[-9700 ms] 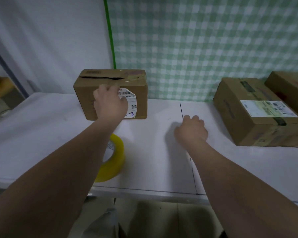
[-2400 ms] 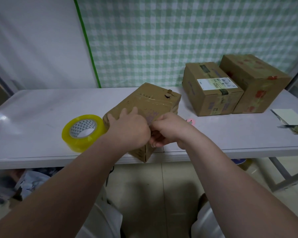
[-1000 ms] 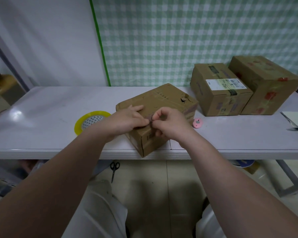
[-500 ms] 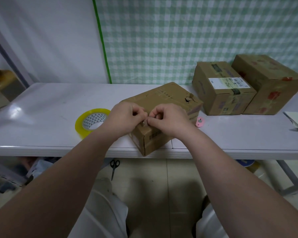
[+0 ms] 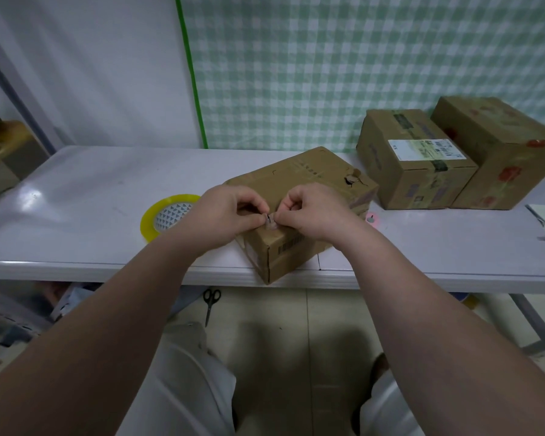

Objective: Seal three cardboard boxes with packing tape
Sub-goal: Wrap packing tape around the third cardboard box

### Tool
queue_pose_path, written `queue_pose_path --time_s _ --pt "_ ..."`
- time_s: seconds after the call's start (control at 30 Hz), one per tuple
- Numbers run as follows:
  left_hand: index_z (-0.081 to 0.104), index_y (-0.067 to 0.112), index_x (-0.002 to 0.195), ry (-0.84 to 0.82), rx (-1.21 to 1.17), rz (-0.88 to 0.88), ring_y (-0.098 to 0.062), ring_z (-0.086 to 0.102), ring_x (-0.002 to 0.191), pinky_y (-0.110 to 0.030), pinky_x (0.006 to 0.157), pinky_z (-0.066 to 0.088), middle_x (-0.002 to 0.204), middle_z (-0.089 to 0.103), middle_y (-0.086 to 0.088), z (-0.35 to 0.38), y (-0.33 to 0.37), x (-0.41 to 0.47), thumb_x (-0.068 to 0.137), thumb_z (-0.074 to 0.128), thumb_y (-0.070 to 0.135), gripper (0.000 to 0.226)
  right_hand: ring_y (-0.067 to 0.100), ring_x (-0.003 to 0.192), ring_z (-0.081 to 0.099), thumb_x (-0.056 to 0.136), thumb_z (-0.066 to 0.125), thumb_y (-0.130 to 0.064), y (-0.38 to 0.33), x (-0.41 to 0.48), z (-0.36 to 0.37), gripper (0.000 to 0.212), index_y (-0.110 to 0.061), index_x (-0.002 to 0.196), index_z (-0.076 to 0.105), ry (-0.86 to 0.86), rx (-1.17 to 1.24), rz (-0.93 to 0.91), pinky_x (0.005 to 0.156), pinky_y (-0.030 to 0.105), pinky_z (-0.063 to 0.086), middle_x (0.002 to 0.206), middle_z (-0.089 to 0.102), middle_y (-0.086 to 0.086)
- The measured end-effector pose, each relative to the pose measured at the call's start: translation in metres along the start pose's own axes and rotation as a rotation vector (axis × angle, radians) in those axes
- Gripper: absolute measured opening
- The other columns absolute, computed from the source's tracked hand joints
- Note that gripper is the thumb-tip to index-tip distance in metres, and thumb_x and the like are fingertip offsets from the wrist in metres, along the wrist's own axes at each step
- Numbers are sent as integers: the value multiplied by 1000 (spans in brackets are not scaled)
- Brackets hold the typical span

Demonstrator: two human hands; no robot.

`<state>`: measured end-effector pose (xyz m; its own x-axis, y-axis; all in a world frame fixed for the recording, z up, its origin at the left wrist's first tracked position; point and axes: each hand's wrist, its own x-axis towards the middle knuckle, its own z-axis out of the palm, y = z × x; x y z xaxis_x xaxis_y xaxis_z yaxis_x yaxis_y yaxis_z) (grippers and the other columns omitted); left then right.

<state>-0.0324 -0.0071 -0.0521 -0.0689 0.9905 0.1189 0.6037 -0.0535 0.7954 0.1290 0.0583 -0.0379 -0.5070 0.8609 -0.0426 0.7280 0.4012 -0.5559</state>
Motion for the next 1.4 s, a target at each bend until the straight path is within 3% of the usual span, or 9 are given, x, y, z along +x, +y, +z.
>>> queue_pose_path --time_s 0.27,0.47,0.67,0.93,1.1,1.4 --pt "67 24 81 129 182 -35 3 56 78 -1 65 38 81 62 15 8 8 -1 74 79 20 14 10 80 59 74 78 -37 -1 -2 -1 21 -28 63 63 29 89 19 89 45 50 67 62 -15" --pt "73 19 78 216 173 -51 -10 62 89 -21 80 45 88 70 3 12 7 -8 78 75 15 4 5 74 58 77 78 -33 5 -1 0 20 -28 64 63 67 120 -8 74 32 53 69 62 -16" --pt "69 24 67 211 129 -74 -11 63 101 -34 91 48 88 71 0 13 6 -9 77 76 13 17 0 64 50 80 76 -30 12 0 0 20 -30 65 63 77 127 -50 58 21 36 65 57 -18" --pt "66 25 62 262 181 -121 -16 65 99 -36 87 50 86 71 -1 21 9 -7 77 74 13 20 -1 63 50 79 76 -30 15 -1 5 20 -30 66 61 126 104 -61 55 20 35 67 58 -16" --pt "72 16 71 307 291 -99 -15 61 87 -24 72 44 83 64 4 25 12 -7 79 70 15 9 0 62 49 82 74 -28 18 -3 5 19 -28 69 61 125 112 -92 56 20 36 68 57 -15" --pt "69 13 73 335 473 -26 -18 56 78 -27 64 39 84 60 0 32 12 -5 81 64 16 10 2 62 49 83 71 -22 23 -4 8 19 -27 68 60 167 133 -107 58 22 38 67 57 -14"
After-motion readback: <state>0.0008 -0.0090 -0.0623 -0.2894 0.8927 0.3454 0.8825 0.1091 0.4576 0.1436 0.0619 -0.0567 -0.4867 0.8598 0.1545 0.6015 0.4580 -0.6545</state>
